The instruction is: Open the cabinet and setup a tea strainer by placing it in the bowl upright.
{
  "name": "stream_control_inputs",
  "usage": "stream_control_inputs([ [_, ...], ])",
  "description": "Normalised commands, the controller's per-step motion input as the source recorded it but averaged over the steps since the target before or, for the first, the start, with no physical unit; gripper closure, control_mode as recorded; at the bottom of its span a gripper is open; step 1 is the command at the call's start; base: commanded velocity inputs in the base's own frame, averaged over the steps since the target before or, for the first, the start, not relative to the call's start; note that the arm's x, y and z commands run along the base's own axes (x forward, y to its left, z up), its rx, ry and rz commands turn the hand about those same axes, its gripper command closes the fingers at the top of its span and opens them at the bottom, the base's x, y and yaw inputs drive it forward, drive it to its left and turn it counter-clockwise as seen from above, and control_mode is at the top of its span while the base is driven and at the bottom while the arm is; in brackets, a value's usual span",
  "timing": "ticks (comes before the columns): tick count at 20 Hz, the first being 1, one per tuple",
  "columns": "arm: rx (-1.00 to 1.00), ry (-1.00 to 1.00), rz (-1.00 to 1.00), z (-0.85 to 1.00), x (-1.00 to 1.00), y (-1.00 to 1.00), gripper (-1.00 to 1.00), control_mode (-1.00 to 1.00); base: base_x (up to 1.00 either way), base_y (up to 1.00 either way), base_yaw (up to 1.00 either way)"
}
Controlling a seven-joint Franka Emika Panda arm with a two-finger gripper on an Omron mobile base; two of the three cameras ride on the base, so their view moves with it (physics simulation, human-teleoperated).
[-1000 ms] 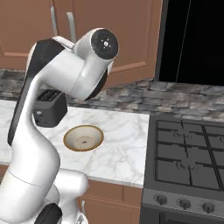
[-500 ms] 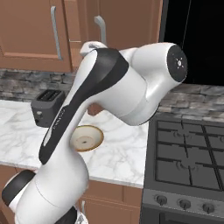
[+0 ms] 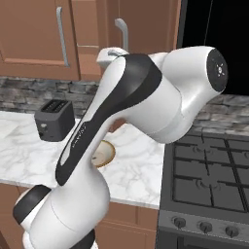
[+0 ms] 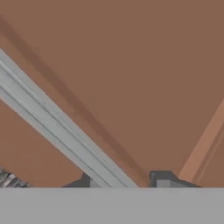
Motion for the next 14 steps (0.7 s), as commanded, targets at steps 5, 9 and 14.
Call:
stream_control_inputs([
  [5,-0.01,-0.22,-0.05,0.02,-0.52,-0.01,-1.0,-1.0,0.0,0.0,0.0],
  [9,-0.14,-0.41,-0.03,0.06,-0.27,0.0,-1.0,-1.0,0.0,0.0,0.0],
  [14,-0.21,-0.48,-0.03,0.02,-0.5,-0.01,-1.0,-1.0,0.0,0.0,0.0],
])
